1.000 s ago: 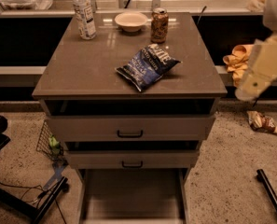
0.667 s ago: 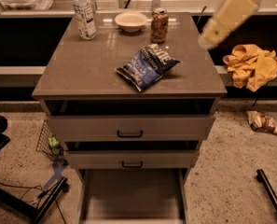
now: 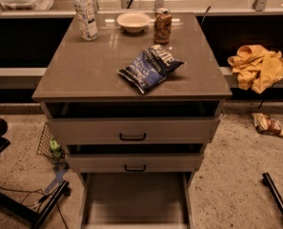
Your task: Place blue plastic bottle into bottom drawer
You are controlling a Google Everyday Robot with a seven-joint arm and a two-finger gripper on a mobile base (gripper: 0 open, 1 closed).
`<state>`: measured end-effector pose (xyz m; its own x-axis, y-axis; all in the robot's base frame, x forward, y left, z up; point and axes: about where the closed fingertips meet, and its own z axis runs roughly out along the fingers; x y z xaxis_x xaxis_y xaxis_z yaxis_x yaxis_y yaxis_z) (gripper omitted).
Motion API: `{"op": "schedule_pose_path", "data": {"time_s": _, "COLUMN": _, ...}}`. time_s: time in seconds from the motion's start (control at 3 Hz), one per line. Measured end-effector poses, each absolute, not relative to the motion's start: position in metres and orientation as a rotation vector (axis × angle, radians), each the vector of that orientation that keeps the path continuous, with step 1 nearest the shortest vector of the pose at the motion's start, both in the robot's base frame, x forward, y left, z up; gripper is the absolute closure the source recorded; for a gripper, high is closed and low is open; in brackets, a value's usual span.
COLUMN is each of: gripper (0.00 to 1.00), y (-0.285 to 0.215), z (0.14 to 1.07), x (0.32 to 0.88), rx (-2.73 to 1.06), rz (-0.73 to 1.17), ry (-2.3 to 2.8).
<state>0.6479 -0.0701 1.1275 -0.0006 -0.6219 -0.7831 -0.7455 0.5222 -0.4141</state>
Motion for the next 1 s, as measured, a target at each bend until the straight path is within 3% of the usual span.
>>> {"op": "schedule_pose_path", "data": {"time_s": 0.33, "gripper": 0.0, "y": -0.025, "z": 1.118, "x": 0.683, "rx": -1.045, "rz": 0.131, "ry": 1.709}}
{"op": "schedule_pose_path", "data": {"time_s": 1.0, "gripper": 0.0, "y": -0.012, "z": 1.112, "x": 0.698, "rx": -0.949, "rz": 0.144, "ry": 1.732}}
